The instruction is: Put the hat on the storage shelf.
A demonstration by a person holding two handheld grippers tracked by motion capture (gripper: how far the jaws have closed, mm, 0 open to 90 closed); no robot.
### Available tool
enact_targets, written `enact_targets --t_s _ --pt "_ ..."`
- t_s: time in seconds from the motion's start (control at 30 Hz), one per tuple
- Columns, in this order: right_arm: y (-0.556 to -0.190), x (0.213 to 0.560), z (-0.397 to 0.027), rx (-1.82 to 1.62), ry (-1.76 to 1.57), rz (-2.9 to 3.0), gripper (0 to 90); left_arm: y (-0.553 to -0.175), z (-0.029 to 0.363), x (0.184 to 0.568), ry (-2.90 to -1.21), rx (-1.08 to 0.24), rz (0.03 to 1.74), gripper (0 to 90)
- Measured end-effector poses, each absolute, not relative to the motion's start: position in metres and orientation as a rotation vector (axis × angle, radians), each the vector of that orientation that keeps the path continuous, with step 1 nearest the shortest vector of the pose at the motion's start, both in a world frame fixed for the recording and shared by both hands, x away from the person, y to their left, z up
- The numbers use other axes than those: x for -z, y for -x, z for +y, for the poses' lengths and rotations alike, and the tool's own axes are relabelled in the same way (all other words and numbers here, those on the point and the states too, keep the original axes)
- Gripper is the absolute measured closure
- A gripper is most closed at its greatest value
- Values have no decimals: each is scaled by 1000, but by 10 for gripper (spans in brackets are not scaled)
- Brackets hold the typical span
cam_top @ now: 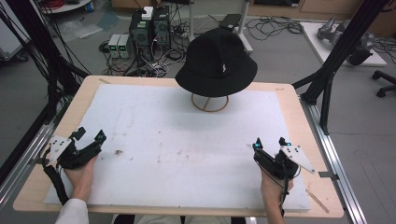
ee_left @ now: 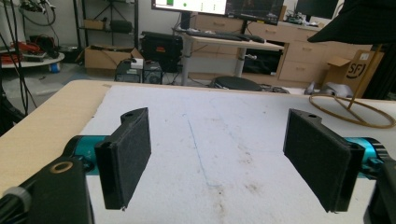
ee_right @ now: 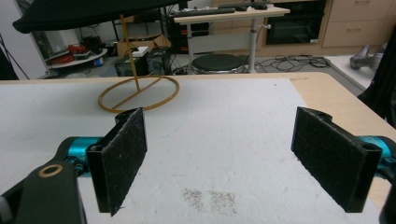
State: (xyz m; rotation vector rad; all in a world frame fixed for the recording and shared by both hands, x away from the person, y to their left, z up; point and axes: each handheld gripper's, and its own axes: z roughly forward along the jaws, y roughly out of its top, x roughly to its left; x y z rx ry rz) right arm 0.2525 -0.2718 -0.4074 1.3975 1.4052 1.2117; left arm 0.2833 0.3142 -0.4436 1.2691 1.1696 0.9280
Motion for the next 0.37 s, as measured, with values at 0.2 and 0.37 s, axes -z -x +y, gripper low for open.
enact_targets --t_s 0.2,0.37 --pt "-249 408 -276 -1212 -1406 1395 175 -284 313 444 -1279 -924 1167 235" --pt "-250 408 -275 -1212 -1402 1402 175 -283 313 444 -1279 -924 1167 235"
